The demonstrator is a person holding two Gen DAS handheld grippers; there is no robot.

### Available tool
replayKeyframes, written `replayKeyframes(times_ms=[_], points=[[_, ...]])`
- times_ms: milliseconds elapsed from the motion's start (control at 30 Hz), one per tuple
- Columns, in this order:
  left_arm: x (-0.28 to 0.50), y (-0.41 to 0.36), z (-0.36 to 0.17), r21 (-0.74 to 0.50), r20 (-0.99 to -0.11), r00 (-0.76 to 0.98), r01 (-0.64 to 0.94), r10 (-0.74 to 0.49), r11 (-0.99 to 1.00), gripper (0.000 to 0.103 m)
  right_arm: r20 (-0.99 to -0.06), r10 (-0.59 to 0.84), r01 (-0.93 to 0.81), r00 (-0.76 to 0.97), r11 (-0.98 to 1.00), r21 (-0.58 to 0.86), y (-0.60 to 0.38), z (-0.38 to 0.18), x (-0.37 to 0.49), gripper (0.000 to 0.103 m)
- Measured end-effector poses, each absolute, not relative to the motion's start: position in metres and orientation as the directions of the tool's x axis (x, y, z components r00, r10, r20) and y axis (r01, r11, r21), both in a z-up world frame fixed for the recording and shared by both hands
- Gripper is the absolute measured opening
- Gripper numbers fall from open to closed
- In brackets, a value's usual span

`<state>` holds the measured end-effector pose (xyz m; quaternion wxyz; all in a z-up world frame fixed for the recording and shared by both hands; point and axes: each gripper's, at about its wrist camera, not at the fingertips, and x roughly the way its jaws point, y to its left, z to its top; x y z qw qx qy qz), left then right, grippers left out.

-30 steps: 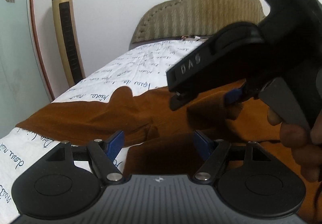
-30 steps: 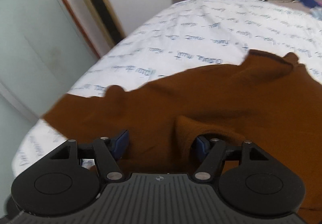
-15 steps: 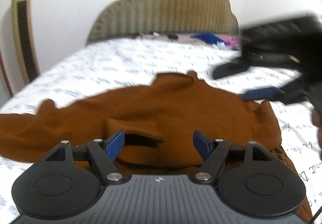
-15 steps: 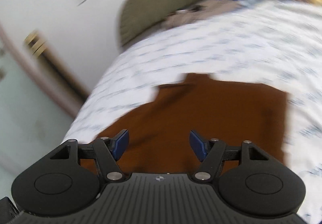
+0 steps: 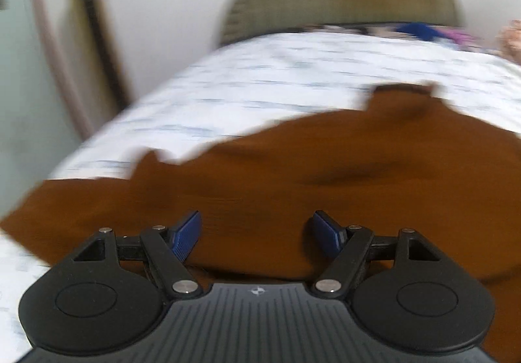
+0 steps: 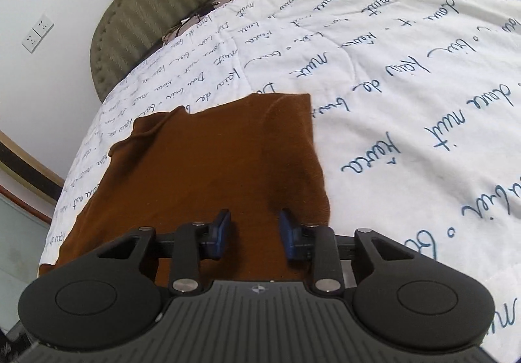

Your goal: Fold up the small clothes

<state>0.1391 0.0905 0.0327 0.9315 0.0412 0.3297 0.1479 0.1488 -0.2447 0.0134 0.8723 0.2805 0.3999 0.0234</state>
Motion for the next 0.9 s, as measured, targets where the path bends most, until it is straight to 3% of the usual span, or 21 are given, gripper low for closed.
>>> replayKeyframes(times_ms=[167, 200, 367, 467, 533, 600, 700, 833, 900], points=[[0.133, 0.152, 0.046, 0.074, -0.630, 0.709, -0.353, 0.318, 0.933, 0.075, -0.686, 0.238, 0.163, 0.687, 0.870, 0.465, -0.236, 0.022, 0.141, 0.035], [0.130, 0.158, 0.049, 0.060, -0.626, 0.713, -0.360, 0.316, 0.931, 0.075, -0.680, 0.233, 0.157, 0.696, 0.874, 0.460, -0.231, 0.026, 0.140, 0.040], [0.109, 0.160, 0.063, -0.018, -0.585, 0.770, -0.326, 0.255, 0.945, 0.075, -0.630, 0.287, 0.054, 0.721, 0.884, 0.464, -0.201, 0.045, 0.130, 0.042], [0.117, 0.134, 0.057, 0.072, -0.572, 0.782, -0.252, 0.246, 0.965, 0.075, -0.666, 0.294, 0.026, 0.685, 0.904, 0.426, -0.182, 0.041, 0.137, 0.050], [0.131, 0.121, 0.048, 0.132, -0.597, 0.761, -0.222, 0.256, 0.966, 0.075, -0.721, 0.262, 0.060, 0.641, 0.920, 0.388, -0.178, 0.032, 0.144, 0.050], [0.138, 0.119, 0.044, 0.111, -0.622, 0.750, -0.201, 0.226, 0.973, 0.075, -0.707, 0.281, 0.072, 0.649, 0.902, 0.425, -0.183, 0.034, 0.145, 0.051], [0.147, 0.121, 0.057, 0.060, -0.584, 0.787, -0.202, 0.198, 0.978, 0.075, -0.651, 0.303, 0.023, 0.696, 0.897, 0.442, -0.183, 0.058, 0.154, 0.051], [0.196, 0.119, 0.072, 0.120, -0.544, 0.814, -0.165, 0.204, 0.979, 0.077, -0.615, 0.362, -0.026, 0.700, 0.874, 0.485, -0.178, 0.077, 0.194, 0.051], [0.227, 0.119, 0.072, 0.147, -0.567, 0.800, -0.136, 0.196, 0.980, 0.077, -0.612, 0.391, -0.038, 0.687, 0.861, 0.507, -0.175, 0.079, 0.220, 0.051]])
